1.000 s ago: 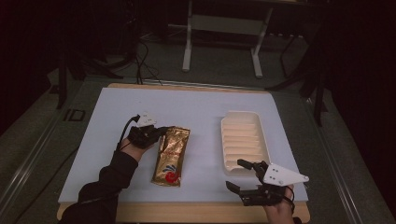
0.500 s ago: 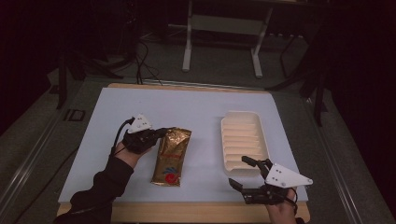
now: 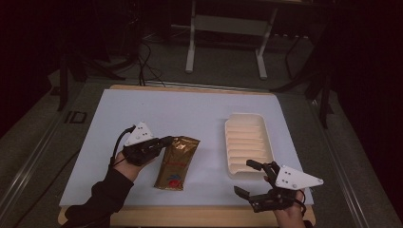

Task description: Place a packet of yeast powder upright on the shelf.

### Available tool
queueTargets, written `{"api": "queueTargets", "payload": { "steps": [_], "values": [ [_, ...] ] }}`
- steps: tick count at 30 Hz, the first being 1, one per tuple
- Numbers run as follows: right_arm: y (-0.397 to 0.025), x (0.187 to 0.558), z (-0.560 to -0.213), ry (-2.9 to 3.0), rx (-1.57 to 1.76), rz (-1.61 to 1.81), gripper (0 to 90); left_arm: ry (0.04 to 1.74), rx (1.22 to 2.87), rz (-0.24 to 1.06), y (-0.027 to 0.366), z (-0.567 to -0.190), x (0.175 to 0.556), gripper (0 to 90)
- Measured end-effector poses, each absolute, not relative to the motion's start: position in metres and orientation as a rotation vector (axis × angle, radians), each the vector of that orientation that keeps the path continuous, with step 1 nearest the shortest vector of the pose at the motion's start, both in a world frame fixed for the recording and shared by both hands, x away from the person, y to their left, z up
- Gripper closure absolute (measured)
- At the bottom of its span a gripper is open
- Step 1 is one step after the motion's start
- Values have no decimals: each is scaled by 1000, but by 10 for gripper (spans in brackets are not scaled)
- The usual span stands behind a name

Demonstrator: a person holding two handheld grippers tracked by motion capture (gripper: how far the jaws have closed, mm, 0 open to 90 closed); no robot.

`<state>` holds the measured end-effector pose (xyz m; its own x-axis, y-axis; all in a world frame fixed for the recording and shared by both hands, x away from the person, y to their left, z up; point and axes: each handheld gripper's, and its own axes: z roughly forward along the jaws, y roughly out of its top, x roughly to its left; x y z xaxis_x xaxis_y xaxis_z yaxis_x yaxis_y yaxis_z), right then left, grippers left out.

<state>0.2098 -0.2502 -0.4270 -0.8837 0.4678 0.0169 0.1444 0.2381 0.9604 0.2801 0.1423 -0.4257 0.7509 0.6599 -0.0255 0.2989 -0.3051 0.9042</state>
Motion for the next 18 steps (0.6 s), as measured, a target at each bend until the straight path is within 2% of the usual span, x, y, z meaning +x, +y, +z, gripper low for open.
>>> {"api": "queueTargets", "payload": {
  "steps": [9, 10, 18],
  "values": [
    [-244, 215, -428, 2304, 608, 1686, 117, 696, 1882, 404, 141, -414, 274, 900],
    [-243, 215, -426, 2325, 579, 1674, 120, 645, 1875, 410, 140, -404, 267, 900],
    [-244, 225, -412, 2311, 554, 1651, 128, 606, 1819, 399, 143, -382, 257, 900]
  ]
}}
